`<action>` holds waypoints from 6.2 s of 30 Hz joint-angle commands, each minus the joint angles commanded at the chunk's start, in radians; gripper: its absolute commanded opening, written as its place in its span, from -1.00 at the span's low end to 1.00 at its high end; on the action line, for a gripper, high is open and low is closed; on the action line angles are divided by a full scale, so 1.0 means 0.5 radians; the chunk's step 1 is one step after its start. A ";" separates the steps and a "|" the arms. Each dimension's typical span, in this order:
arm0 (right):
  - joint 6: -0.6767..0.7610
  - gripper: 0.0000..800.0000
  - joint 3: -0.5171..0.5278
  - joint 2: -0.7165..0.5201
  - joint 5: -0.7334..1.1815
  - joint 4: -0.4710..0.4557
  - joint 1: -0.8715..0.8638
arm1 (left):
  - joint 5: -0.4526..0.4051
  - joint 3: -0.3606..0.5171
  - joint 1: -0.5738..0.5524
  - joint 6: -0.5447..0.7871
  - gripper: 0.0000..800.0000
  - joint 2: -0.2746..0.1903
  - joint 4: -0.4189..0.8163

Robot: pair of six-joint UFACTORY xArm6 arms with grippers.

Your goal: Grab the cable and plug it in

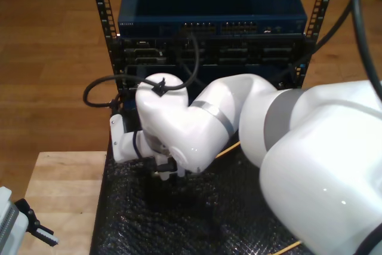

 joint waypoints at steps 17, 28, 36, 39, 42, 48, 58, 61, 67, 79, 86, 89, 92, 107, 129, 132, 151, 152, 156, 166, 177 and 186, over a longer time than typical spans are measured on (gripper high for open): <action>-0.485 -0.99 0.055 -0.433 0.362 0.586 -0.393 | 0.150 -0.166 -0.322 -0.279 1.00 0.000 -0.181; -0.730 -0.99 0.101 -0.690 0.694 0.948 -0.690 | 0.110 -0.322 -0.795 -0.620 1.00 0.086 -0.519; -0.773 -0.99 0.126 -0.918 0.924 1.086 -0.825 | -0.037 -0.411 -0.881 -0.718 1.00 0.249 -0.868; -0.770 -0.99 0.138 -0.985 0.973 1.114 -0.856 | -0.095 -0.423 -0.954 -0.740 1.00 0.285 -0.979; -0.770 -0.99 0.157 -1.034 1.013 1.123 -0.859 | -0.153 -0.451 -1.053 -0.764 1.00 0.322 -1.031; -0.767 -0.99 0.178 -1.102 1.031 1.163 -0.859 | -0.298 -0.460 -1.298 -0.825 1.00 0.362 -1.154; -0.767 -0.99 0.181 -1.114 1.031 1.212 -0.853 | -0.448 -0.537 -1.571 -0.881 1.00 0.411 -1.304; -0.764 -0.98 0.181 -1.120 1.031 1.215 -0.850 | -0.454 -0.605 -1.571 -0.902 1.00 0.470 -1.332; -0.761 -0.98 0.181 -1.117 1.028 1.215 -0.844 | -0.454 -0.700 -1.574 -0.914 1.00 0.506 -1.556; -0.761 -0.98 0.175 -1.111 1.019 1.270 -0.832 | -0.427 -0.715 -1.574 -0.918 0.97 0.562 -1.590; -0.758 -0.99 0.169 -1.083 1.016 1.283 -0.822 | -0.420 -0.697 -1.577 -0.936 0.84 0.562 -1.593; -0.758 -0.98 0.169 -1.071 1.019 1.289 -0.822 | -0.420 -0.697 -1.577 -0.936 0.73 0.568 -1.593; -0.758 -0.98 0.169 -1.059 1.019 1.292 -0.822 | -0.399 -0.697 -1.577 -0.930 0.67 0.577 -1.593; -0.761 -0.98 0.172 -1.025 1.019 1.341 -0.801 | -0.295 -0.700 -1.605 -0.918 0.27 0.586 -1.590; -0.761 -0.98 0.175 -1.013 1.016 1.335 -0.801 | -0.304 -0.666 -1.605 -0.893 -0.31 0.583 -1.583; -0.761 -0.98 0.175 -1.013 1.016 1.332 -0.801 | -0.307 -0.666 -1.605 -0.896 -0.39 0.580 -1.583; -0.770 0.12 0.175 -1.013 1.016 1.341 -0.804 | -0.322 -0.647 -1.602 -0.908 -0.99 0.571 -1.580; -0.776 0.35 0.175 -1.013 1.016 1.341 -0.804 | -0.316 -0.657 -1.602 -0.908 -0.99 0.574 -1.580; -0.819 0.73 0.160 -1.010 1.007 1.332 -0.810 | -0.301 -0.663 -1.602 -0.905 -0.99 0.580 -1.577; -0.902 0.99 0.138 -0.979 0.881 1.418 -0.967 | -0.233 -0.697 -1.602 -0.908 -1.00 0.620 -1.574; -0.951 0.99 0.104 -1.007 0.890 1.688 -1.111 | -0.123 -0.733 -1.470 -0.921 -1.00 0.632 -1.583; -1.191 0.99 0.107 -1.181 0.881 1.666 -1.105 | 0.074 -0.764 -1.286 -1.172 -1.00 0.758 -1.590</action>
